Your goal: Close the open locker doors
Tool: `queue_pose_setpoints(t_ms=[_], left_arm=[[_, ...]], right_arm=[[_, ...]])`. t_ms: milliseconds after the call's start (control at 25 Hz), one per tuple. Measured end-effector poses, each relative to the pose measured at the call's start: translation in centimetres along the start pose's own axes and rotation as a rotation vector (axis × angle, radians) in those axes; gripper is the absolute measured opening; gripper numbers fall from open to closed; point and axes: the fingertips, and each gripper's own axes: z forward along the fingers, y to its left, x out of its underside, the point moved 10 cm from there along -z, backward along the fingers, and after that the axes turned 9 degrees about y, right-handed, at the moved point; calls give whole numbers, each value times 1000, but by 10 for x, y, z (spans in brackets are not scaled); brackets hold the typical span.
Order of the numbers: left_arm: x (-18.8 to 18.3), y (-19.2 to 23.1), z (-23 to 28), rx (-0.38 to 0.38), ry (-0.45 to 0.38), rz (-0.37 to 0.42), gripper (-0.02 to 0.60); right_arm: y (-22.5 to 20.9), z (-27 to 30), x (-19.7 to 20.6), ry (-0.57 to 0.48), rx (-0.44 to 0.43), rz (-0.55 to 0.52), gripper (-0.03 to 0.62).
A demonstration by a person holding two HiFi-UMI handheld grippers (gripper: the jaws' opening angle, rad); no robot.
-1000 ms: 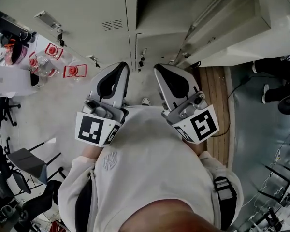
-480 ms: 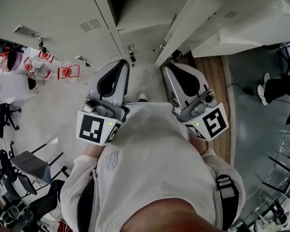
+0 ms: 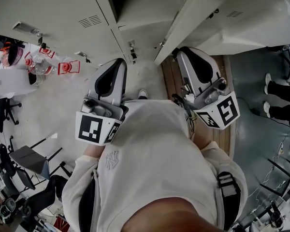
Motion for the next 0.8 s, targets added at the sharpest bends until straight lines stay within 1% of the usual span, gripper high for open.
queue_pose_setpoints(t_ms=[160,360,400,440,480,800], left_arm=[[0,1,-4,-21,0,-2,2],[-1,4,-6,-37,-4,-1,2],[-1,5,-6,-40,-5,-1,2],[-1,5,-7,-42,-7,0,2],[-1,6,-7,-45,-8,1,2],[-3,11,-11,-67,-9,7,2]], right_arm=[[-6,4,-4,-8,-39,15,14],[-8,10,-4,-27,-53,35,17],[-9,11,-4,-32,-60,45,26],[-10,12,-3,-37,-70,57,51],[-10,13,-3,-41,-82,69,63],[-12,30,-3,-51,-158,87,66]])
